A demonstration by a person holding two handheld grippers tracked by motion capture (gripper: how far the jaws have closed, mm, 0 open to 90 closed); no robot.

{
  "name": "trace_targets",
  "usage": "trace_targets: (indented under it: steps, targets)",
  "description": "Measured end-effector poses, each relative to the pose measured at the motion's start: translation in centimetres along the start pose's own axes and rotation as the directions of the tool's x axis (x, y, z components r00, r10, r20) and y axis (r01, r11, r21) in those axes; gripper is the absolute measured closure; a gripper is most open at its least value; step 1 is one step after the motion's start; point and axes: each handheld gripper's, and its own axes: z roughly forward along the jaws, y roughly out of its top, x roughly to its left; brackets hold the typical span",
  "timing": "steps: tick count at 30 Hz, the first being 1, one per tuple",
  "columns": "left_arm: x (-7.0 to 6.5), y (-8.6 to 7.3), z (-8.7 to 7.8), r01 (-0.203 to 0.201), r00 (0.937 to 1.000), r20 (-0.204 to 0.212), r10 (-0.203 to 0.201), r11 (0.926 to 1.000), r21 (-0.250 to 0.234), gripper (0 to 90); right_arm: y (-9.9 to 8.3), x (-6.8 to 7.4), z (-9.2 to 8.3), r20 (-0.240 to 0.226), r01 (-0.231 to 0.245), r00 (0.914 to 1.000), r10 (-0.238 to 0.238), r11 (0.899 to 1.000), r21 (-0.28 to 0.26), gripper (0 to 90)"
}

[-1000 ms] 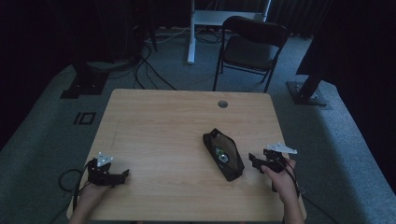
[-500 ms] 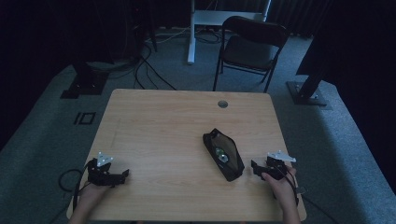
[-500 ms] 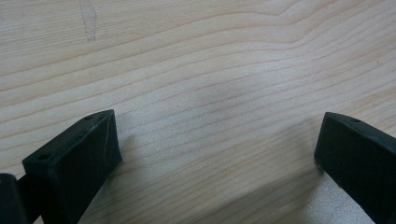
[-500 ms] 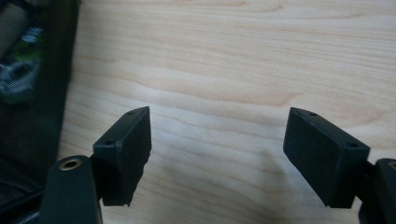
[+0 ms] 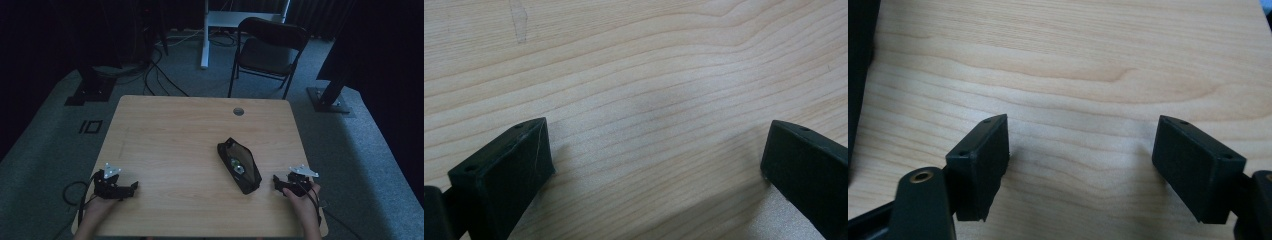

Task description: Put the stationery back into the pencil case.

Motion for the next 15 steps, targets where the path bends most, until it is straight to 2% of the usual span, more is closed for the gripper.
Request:
trace_targets:
  steps: [5, 15]
  targets:
    - [0.0, 0.0, 0.0, -0.001, 1.0, 0.0, 0.001, 1.0, 0.0, 0.2, -0.08, 0.16, -0.05, 0.017, -0.016, 0.9997, 0.016, 1.0, 0.007, 18.2]
    - [0.0, 0.0, 0.0, 0.0, 1.0, 0.0, 0.0, 1.0, 0.0, 0.2, -0.06, 0.19, 0.0, 0.012, -0.007, 0.9999, 0.007, 1.0, 0.01, 16.3]
